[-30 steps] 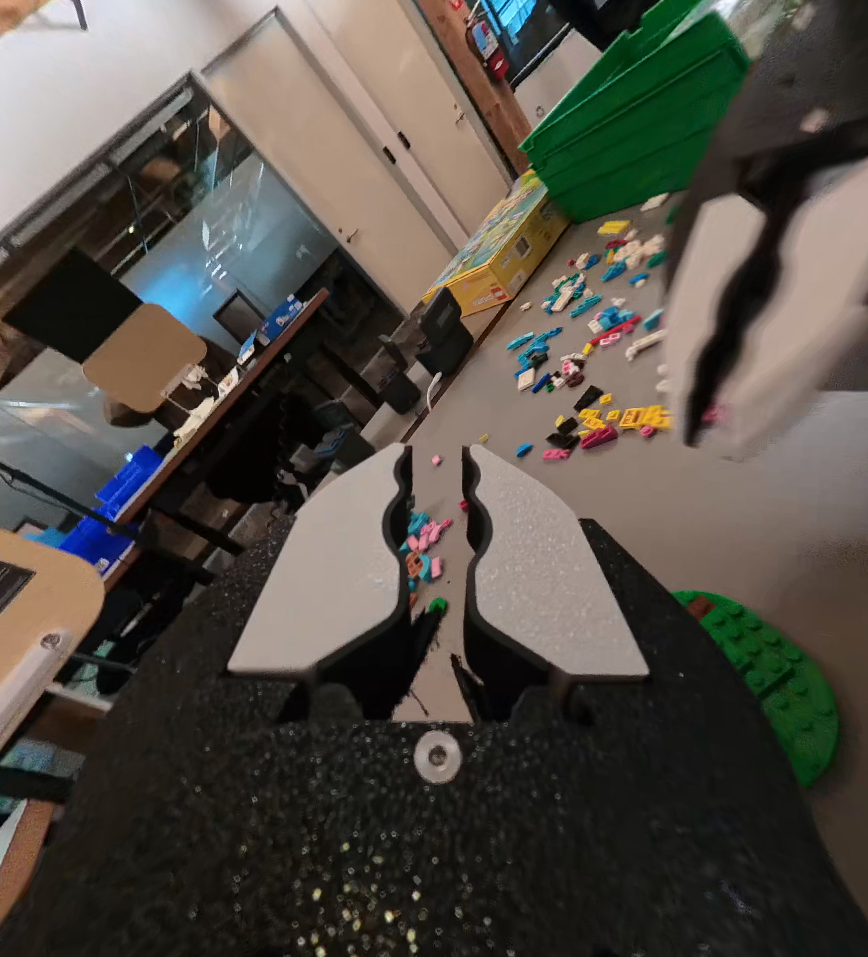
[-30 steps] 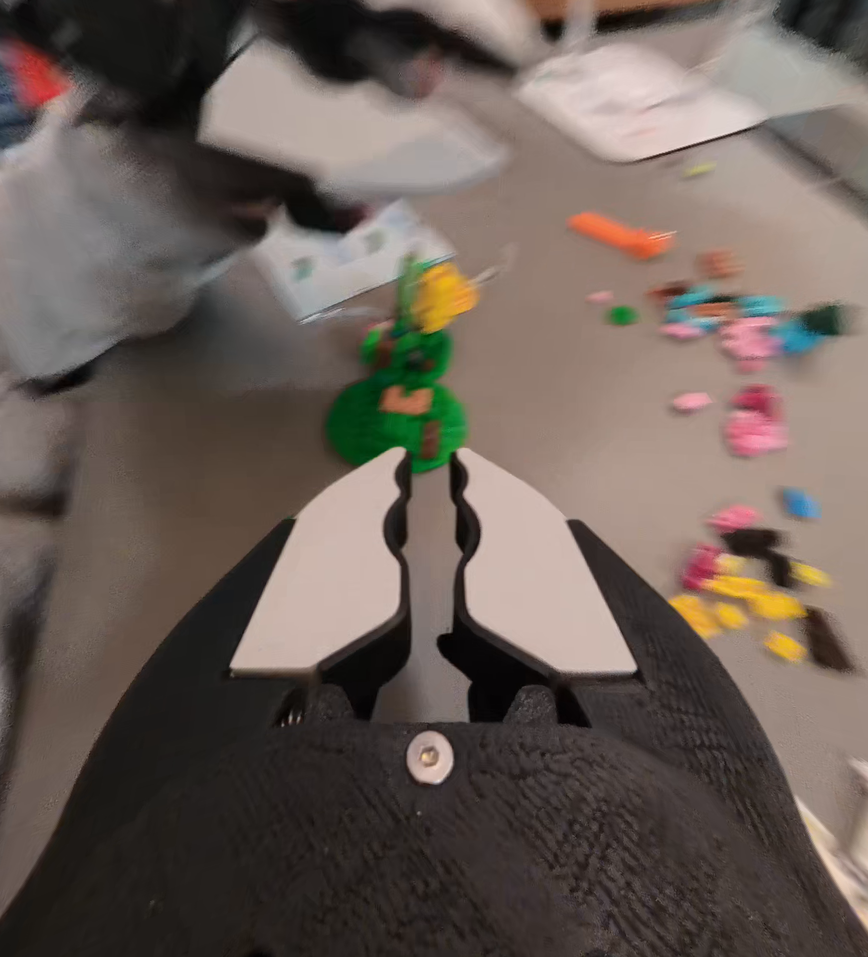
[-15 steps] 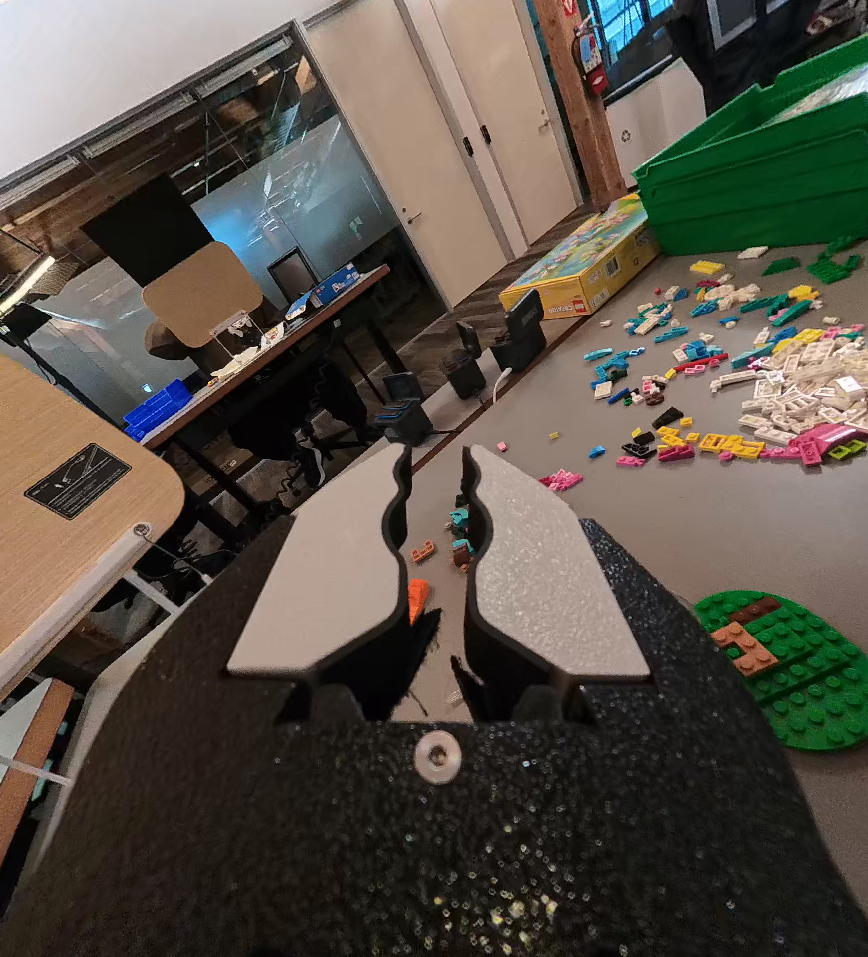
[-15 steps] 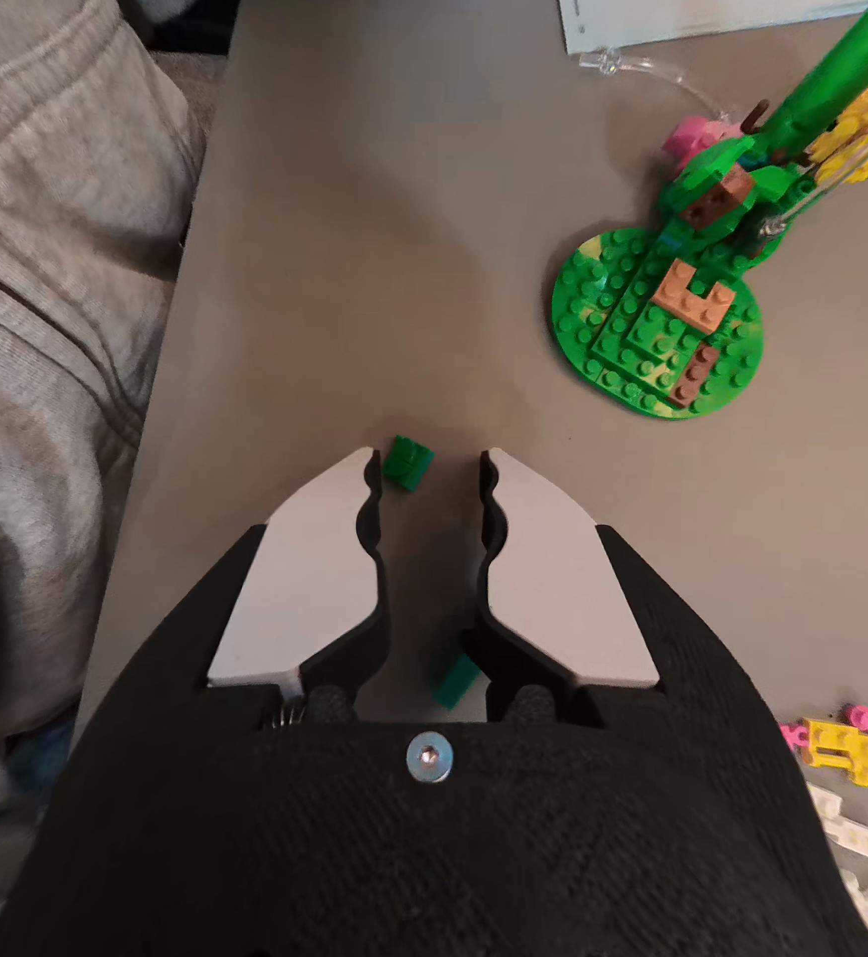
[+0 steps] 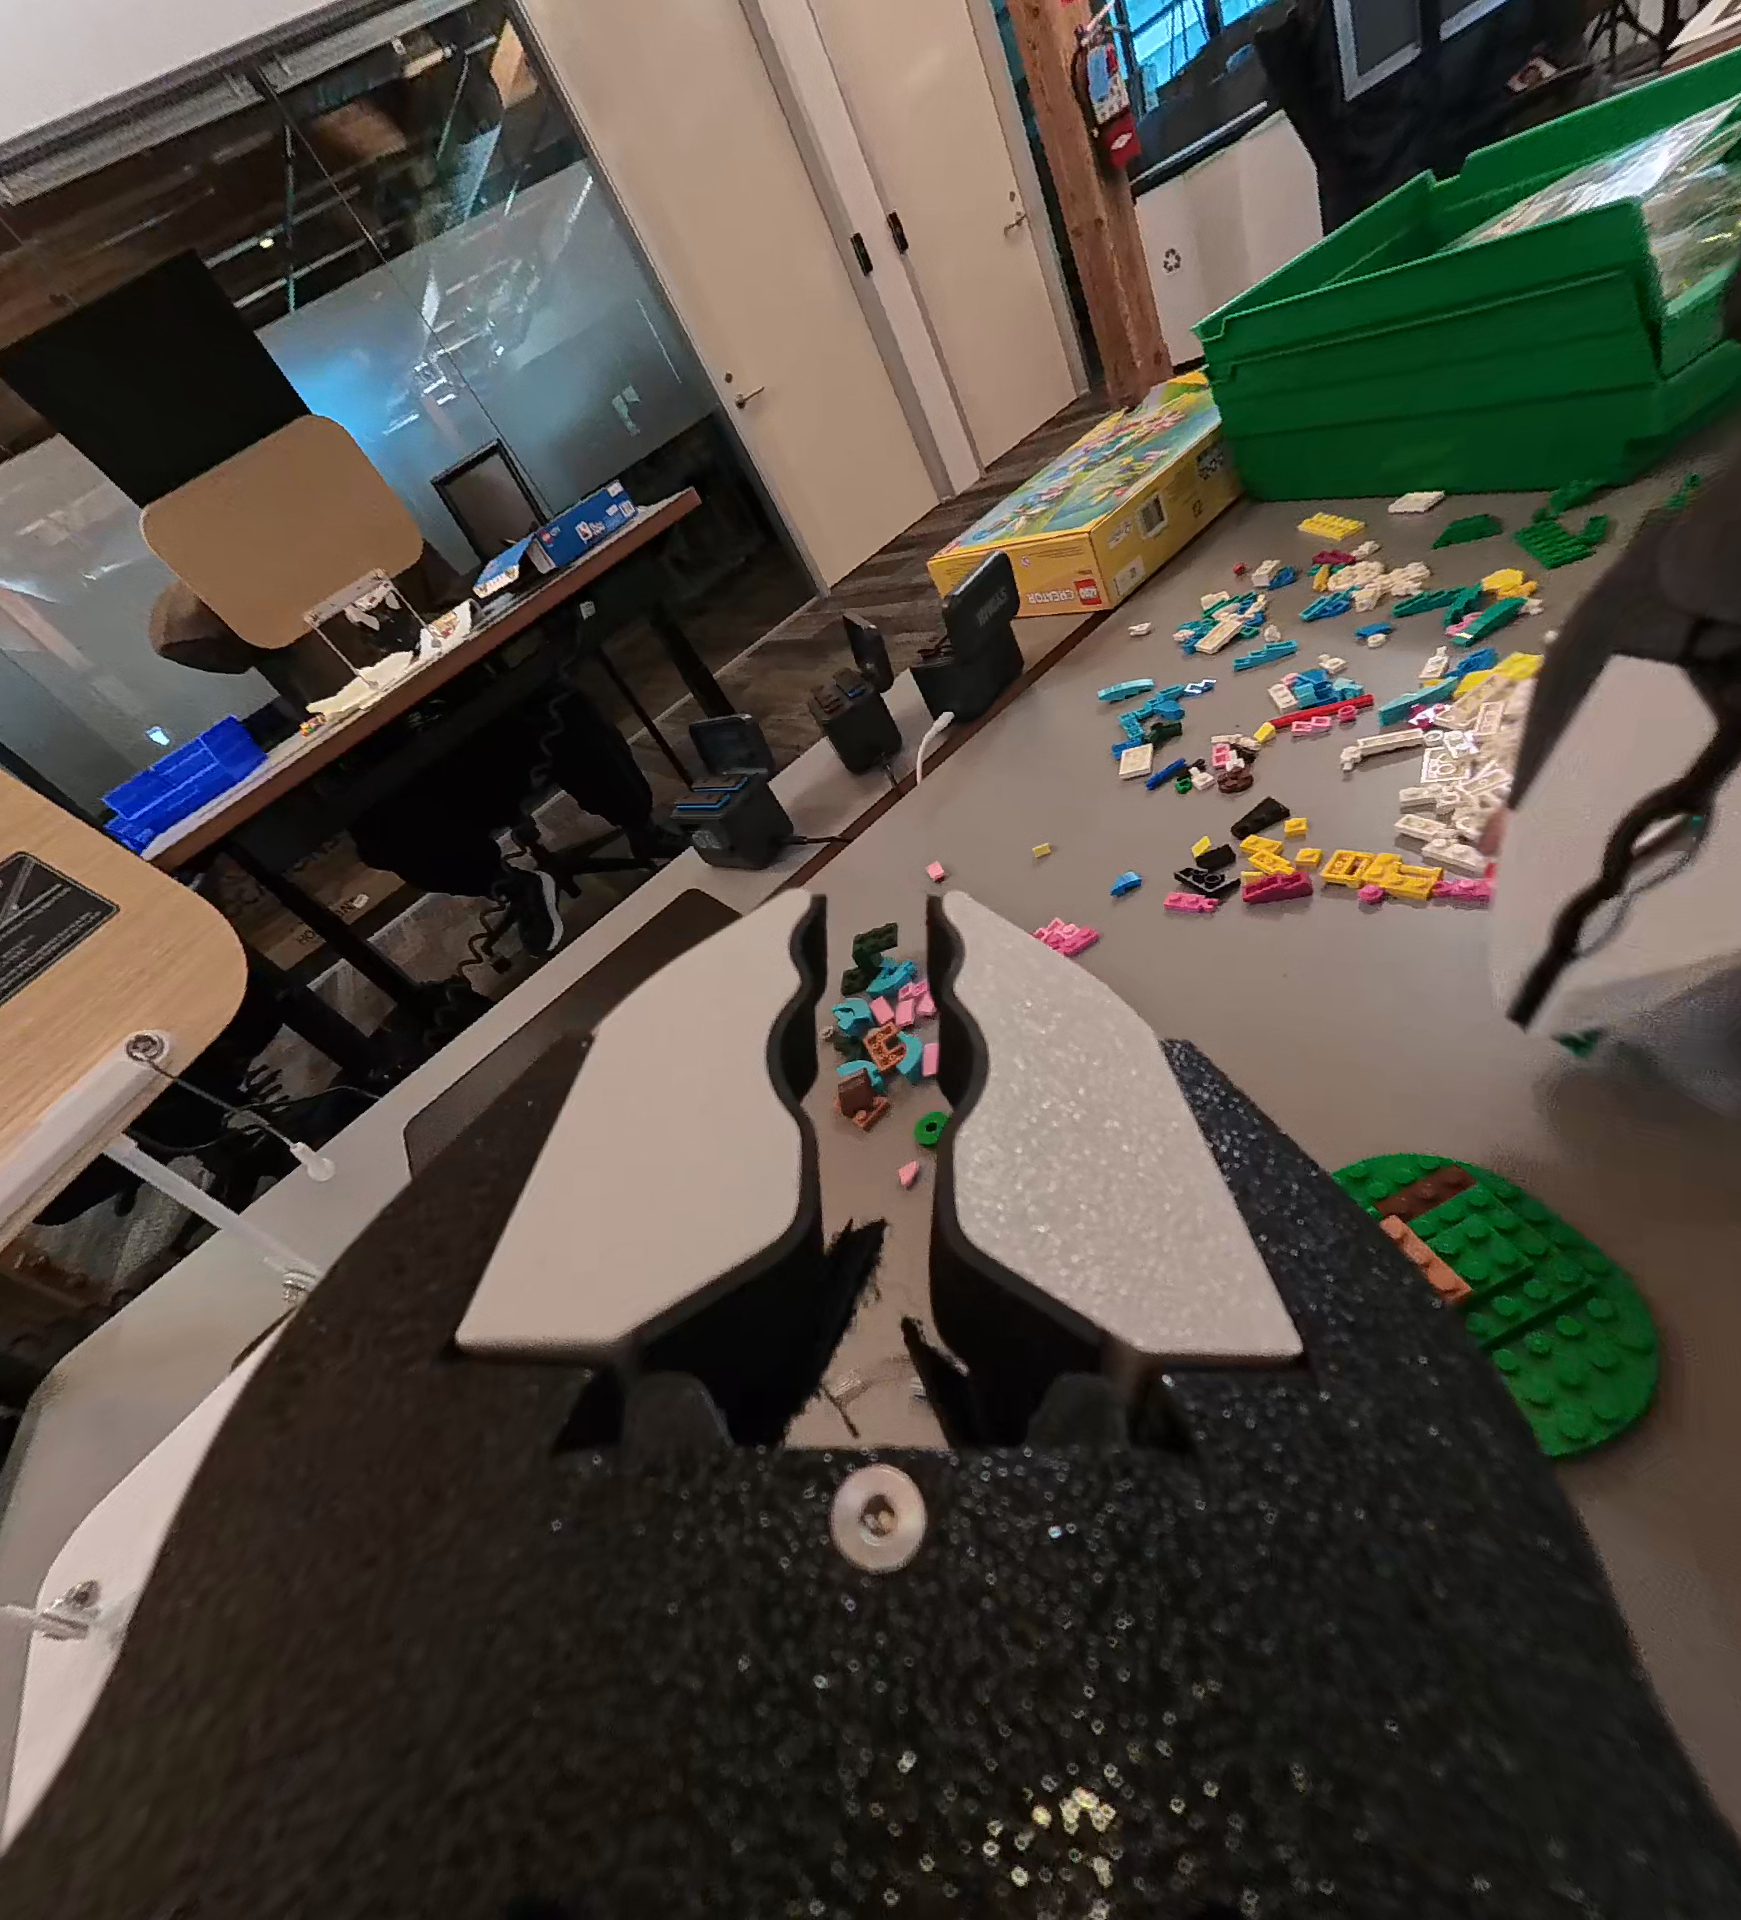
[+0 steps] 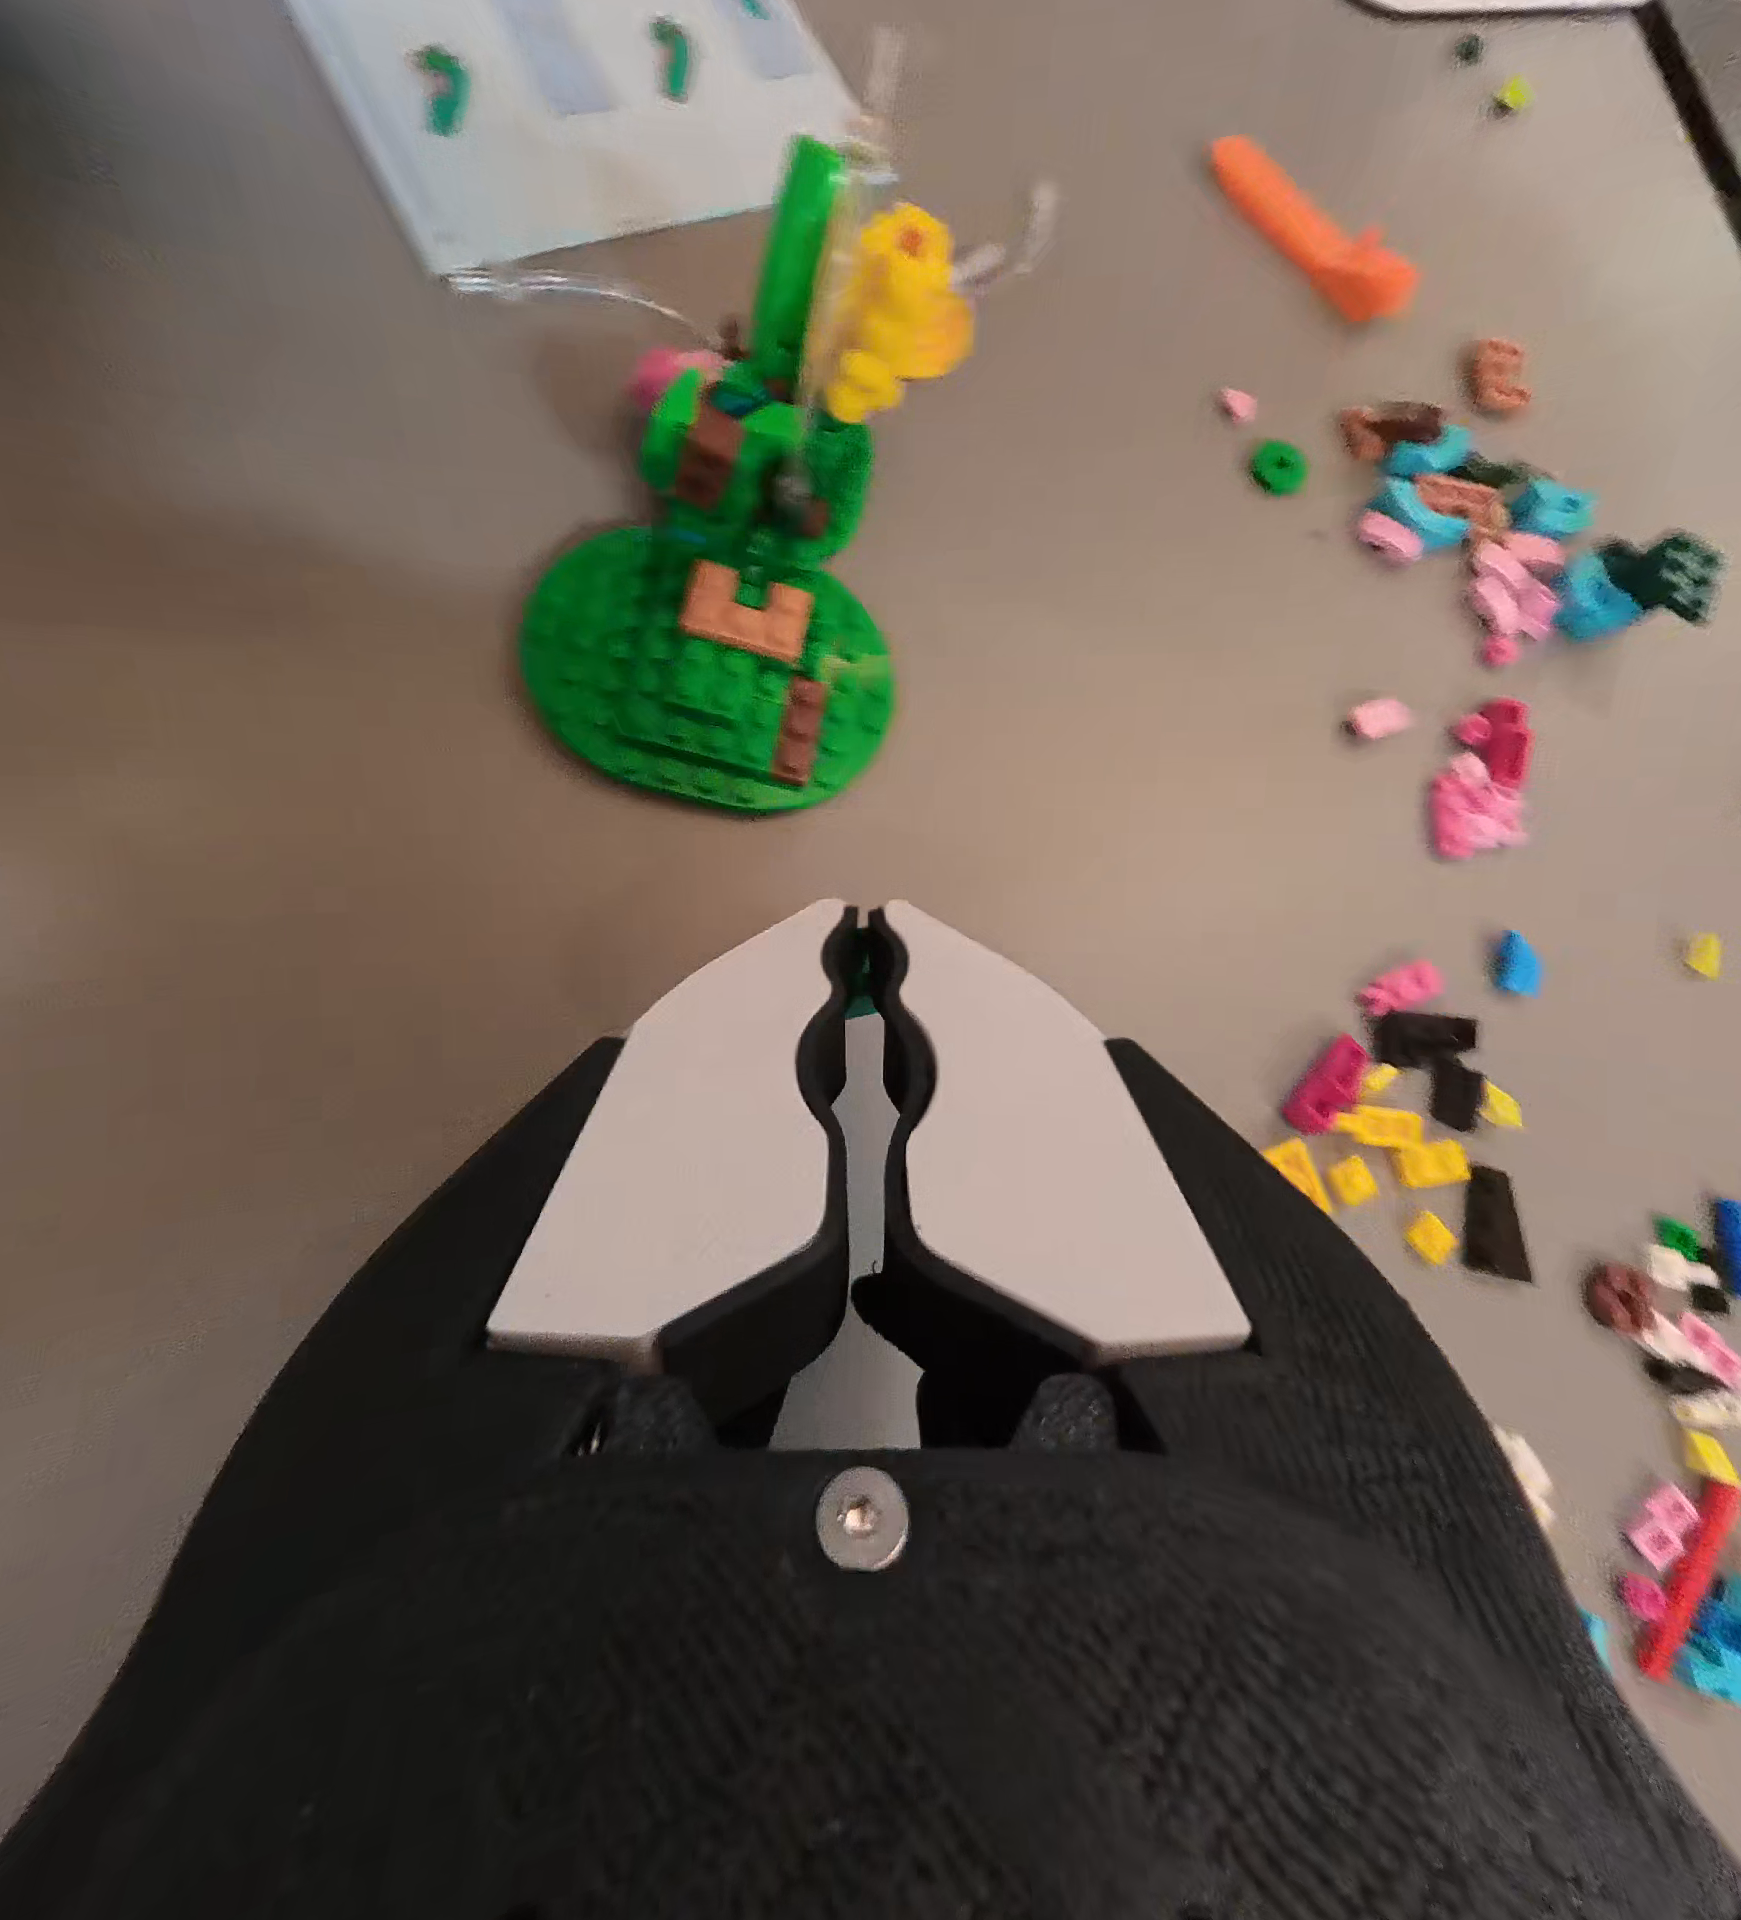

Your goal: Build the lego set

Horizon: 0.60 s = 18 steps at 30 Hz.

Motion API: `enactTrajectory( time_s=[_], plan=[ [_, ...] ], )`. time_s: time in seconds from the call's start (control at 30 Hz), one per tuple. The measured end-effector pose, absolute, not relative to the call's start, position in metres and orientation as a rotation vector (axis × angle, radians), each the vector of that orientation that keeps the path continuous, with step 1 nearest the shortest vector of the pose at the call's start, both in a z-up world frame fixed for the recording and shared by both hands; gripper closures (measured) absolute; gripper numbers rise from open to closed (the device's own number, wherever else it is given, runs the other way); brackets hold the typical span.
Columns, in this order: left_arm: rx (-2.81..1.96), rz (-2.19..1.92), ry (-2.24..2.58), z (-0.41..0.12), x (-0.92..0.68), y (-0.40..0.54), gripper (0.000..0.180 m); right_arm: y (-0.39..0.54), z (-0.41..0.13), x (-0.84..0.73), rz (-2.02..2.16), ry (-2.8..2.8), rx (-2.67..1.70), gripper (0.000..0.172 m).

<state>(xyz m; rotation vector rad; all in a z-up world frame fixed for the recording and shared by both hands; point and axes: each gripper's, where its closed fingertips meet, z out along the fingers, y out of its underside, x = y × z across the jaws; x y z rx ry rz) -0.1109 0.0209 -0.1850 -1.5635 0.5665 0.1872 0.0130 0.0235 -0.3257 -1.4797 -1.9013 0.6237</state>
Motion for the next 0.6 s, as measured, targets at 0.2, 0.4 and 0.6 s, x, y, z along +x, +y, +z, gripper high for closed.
enactTrajectory(
  time_s=[0.2, 0.4, 0.6],
  plan=[
    [-1.584, 0.133, 0.566, -0.19, -0.109, 0.023, 0.162, 0.053, -0.343, 0.017, 0.524, -1.865, -1.6, 0.172],
    [-1.607, 0.095, 0.566, -0.196, -0.107, 0.026, 0.161, 0.046, -0.338, 0.012, 0.632, -1.848, -1.591, 0.164],
    [-1.614, 0.088, 0.556, -0.195, -0.109, 0.025, 0.159, 0.005, -0.321, 0.001, 0.931, -1.893, -1.511, 0.148]
  ],
)
